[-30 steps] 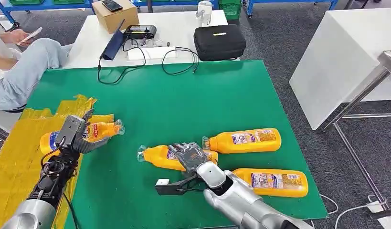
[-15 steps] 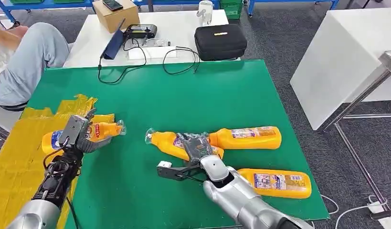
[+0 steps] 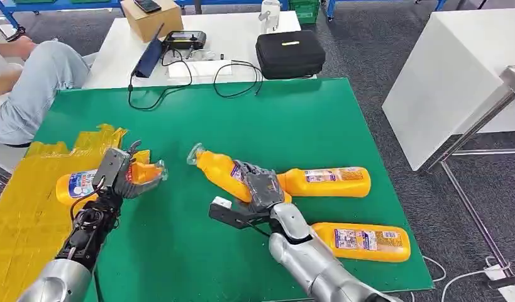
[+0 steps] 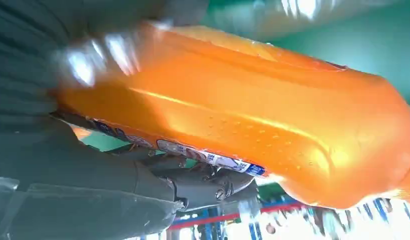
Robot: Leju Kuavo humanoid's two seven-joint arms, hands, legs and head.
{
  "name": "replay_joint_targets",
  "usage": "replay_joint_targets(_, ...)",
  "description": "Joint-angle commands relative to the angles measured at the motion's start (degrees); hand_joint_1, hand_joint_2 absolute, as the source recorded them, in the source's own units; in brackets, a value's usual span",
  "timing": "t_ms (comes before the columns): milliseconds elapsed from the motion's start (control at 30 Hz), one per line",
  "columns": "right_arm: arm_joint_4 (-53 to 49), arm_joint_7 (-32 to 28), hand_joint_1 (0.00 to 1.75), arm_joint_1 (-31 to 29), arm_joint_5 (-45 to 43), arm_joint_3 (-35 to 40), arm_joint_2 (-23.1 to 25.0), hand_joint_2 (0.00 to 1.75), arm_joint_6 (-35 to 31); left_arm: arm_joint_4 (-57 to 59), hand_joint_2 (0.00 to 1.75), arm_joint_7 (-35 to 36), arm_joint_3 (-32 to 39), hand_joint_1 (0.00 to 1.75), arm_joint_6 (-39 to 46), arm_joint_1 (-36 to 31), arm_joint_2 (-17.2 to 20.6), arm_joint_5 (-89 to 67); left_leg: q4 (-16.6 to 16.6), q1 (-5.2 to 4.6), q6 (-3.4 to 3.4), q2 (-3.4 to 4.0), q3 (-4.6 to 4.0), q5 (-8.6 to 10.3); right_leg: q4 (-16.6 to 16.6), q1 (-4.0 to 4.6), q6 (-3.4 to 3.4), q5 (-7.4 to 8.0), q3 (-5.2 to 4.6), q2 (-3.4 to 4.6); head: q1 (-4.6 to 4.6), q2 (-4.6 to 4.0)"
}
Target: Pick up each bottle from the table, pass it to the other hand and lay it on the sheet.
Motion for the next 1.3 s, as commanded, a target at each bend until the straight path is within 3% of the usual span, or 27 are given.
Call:
replay_joint_targets(33, -22.0, -13.1, 1.75, 9.1, -16.0, -13.2, 1.1, 1.75, -1.8, 1.3, 1.75, 0.3, -3.8, 0.0, 0.2, -0.6, -3.6, -0.1, 0.1, 0.05, -0.02, -0.15, 0.07, -0.14, 0.0, 0.05, 0.04, -0.16, 0.17, -0.17, -0.02, 0.0)
replay_joint_targets(300, -26.6, -16.4, 1.75, 11.9, -20.4, -15.0, 1.7, 1.75, -1.6, -5.0, 1.75, 1.9, -5.8, 0.0, -5.7, 0.8, -5.7, 5.5, 0.1, 0.05, 0.01, -0.13, -0.1, -0.14, 0.0, 0.05, 0.07, -0.13, 0.03, -0.14, 0.0, 0.0)
replay_joint_targets(367, -26.7, -17.1, 1.75, 12.2, -21.2, -15.0, 1.9, 1.75, -1.7, -6.7, 1.75, 3.0, -5.7, 0.0, -10.2, 1.3, -6.2, 9.8, 0.1, 0.02, 0.0, -0.12, -0.17, -0.1, 0.0, 0.02, 0.04, -0.11, -0.08, -0.12, 0.0, 0.0)
replay_joint_targets(400, -26.6, -17.7, 1.75, 12.3, -21.6, -14.8, 1.9, 1.75, -1.5, -7.4, 1.75, 4.1, -4.8, 0.0, -17.2, 1.8, -6.4, 16.0, 0.0, 0.01, -0.01, -0.11, -0.23, -0.06, 0.0, 0.02, 0.03, -0.07, -0.16, -0.11, -0.02, 0.0)
replay_joint_targets(500, -26.4, -17.9, 1.75, 12.3, -21.7, -14.8, 1.9, 1.75, -1.6, -8.8, 1.75, 4.5, -5.3, 0.0, -17.4, 2.6, -6.3, 16.7, 0.0, 0.02, -0.02, -0.07, -0.2, -0.09, 0.0, 0.02, 0.02, -0.09, -0.15, -0.08, 0.0, 0.0)
replay_joint_targets(533, -26.2, -18.6, 1.75, 12.2, -22.0, -14.6, 1.9, 1.75, -1.5, -9.6, 1.75, 4.7, -4.4, 0.0, -25.4, 3.4, -6.4, 23.9, 0.1, 0.05, -0.03, -0.02, -0.11, -0.16, 0.0, 0.05, 0.02, -0.14, -0.06, -0.03, -0.02, 0.0)
replay_joint_targets(667, -27.0, -18.8, 1.75, 13.1, -21.9, -14.7, 1.9, 1.75, -1.9, -24.7, 1.75, 11.7, -12.6, 0.0, -23.4, 7.7, -6.3, 33.1, 0.1, 0.06, -0.01, 0.01, -0.2, -0.14, 0.0, 0.06, 0.04, -0.11, -0.17, 0.0, 0.0, 0.0)
replay_joint_targets(833, -27.6, -18.2, 1.75, 14.7, -20.5, -15.0, 1.9, 1.75, -3.2, -34.2, 1.75, 12.5, -20.7, 0.0, -19.7, 9.2, -4.5, 38.1, 0.1, 0.08, 0.0, -0.12, -0.31, -0.15, 0.0, 0.07, 0.05, -0.15, -0.22, -0.14, -0.02, 0.0)
replay_joint_targets(1300, -27.7, -18.2, 1.75, 15.3, -16.8, -14.1, 2.3, 1.75, -4.2, -43.8, 1.75, 13.8, -28.6, 0.0, -16.3, 11.2, -3.5, 38.6, 0.1, 0.04, -0.02, -0.04, -0.24, -0.17, 0.0, 0.04, 0.03, -0.16, -0.16, -0.06, -0.02, 0.0)
